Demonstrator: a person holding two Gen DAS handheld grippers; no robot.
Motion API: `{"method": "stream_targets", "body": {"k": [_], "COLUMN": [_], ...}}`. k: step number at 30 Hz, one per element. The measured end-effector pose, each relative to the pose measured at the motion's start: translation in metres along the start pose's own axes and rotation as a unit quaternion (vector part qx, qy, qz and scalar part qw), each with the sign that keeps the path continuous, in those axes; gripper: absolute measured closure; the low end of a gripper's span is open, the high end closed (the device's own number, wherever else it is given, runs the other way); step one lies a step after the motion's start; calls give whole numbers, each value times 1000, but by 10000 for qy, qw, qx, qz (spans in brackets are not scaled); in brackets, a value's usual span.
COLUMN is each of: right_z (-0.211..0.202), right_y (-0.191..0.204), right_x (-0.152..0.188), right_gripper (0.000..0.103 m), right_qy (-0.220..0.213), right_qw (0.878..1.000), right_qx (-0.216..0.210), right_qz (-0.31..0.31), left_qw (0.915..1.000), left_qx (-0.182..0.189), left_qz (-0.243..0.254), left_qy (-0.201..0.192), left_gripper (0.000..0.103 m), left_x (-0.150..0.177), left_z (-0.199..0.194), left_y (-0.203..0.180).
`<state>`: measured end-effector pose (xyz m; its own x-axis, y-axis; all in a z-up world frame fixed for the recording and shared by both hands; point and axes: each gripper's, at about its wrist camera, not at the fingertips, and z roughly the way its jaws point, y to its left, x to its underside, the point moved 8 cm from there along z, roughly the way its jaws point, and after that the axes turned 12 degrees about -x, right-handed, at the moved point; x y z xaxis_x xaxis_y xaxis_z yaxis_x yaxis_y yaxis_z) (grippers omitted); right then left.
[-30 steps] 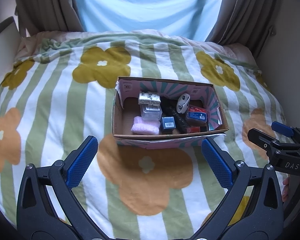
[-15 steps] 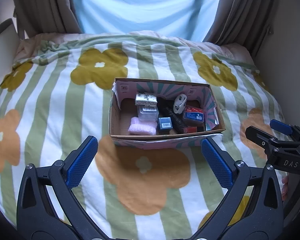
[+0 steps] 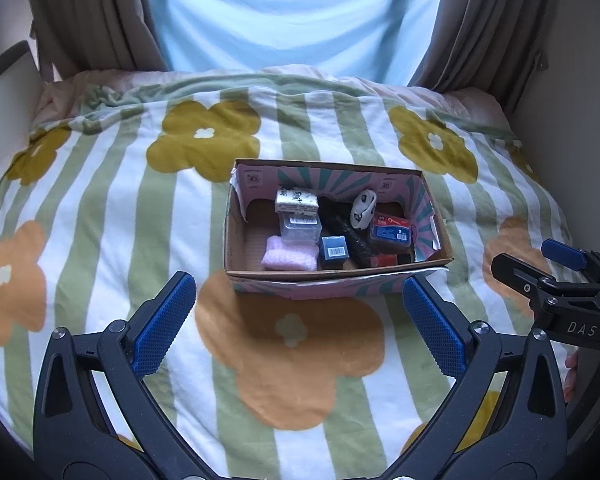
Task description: Organize objects
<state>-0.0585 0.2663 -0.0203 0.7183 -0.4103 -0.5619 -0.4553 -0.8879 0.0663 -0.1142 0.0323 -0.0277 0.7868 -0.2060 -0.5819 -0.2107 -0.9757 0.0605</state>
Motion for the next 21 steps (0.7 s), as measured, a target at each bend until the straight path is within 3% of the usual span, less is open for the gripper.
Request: {"method": "stream_targets", "body": {"k": [21], "right_z": [-8], "right_y": [13], "right_x": [-7], "right_gripper": [0], "right_qy": [-143], "right_qw": [9998], "right_qx": [-2], "right_qz": [-152], "left_qw": [9981], "left_qx": [-368], "left_qz": [-183], "left_qy": [-464], "left_gripper": [0], "left_x": [-12], "left_z": [-27], "left_y": [11]}}
